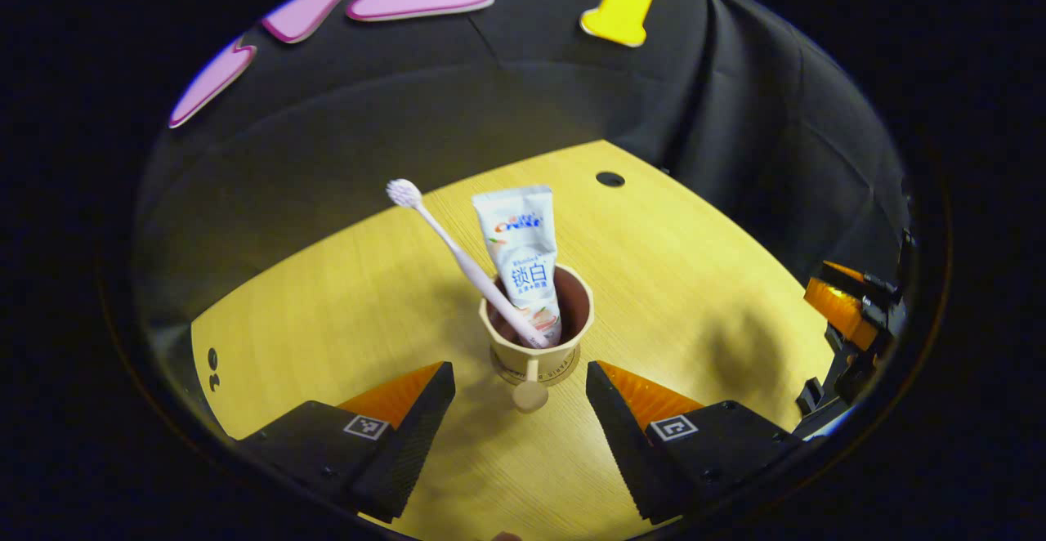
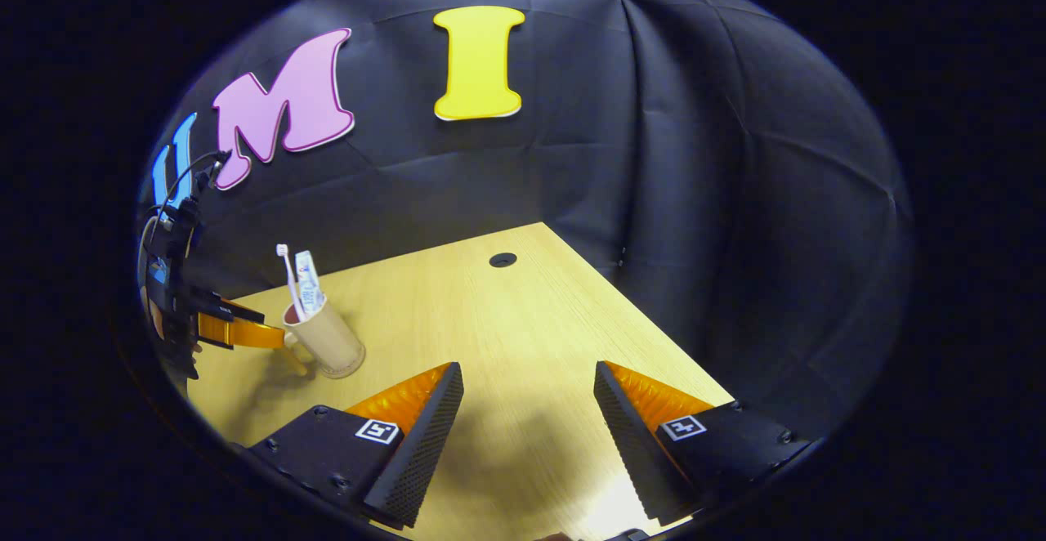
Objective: Put the toothbrush and toothpaste on the desktop into the cup, then pick up the cup and place it on the coaster on the desktop.
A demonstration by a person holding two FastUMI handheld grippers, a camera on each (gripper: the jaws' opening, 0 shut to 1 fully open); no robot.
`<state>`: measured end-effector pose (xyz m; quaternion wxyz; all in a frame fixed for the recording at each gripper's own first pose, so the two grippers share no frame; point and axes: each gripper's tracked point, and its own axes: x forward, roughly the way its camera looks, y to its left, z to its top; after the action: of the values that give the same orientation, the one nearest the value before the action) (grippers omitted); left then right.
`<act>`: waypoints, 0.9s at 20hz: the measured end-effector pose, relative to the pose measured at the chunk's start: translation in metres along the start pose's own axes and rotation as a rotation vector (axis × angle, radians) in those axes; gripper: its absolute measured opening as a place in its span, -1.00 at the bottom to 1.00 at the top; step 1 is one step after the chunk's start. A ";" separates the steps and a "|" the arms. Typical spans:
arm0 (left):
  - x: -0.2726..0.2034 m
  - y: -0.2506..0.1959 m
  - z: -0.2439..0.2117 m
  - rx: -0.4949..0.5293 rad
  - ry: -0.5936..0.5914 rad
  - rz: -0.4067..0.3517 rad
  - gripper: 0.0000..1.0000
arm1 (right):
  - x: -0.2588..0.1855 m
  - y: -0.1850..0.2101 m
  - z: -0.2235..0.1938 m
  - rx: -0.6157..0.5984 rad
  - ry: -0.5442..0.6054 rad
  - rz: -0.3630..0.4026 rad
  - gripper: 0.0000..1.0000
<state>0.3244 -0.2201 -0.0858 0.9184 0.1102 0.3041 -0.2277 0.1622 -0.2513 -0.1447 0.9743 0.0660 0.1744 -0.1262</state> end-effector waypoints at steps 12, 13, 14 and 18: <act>-0.280 0.034 -0.066 -0.260 -0.498 0.324 0.98 | -0.164 0.105 0.065 -0.079 -0.189 0.169 0.97; -0.290 0.034 -0.079 -0.286 -0.532 0.335 0.97 | -0.177 0.113 0.065 -0.082 -0.199 0.182 0.97; -0.303 0.032 -0.090 -0.306 -0.565 0.344 0.98 | -0.189 0.120 0.061 -0.086 -0.206 0.194 0.97; -0.344 0.023 -0.133 -0.329 -0.637 0.379 0.94 | -0.234 0.141 0.040 -0.112 -0.213 0.235 0.97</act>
<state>0.0232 -0.0335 0.0205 0.9978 -0.0601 0.0110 -0.0254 0.0007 -0.0703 -0.0123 0.9975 0.0175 0.0678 -0.0076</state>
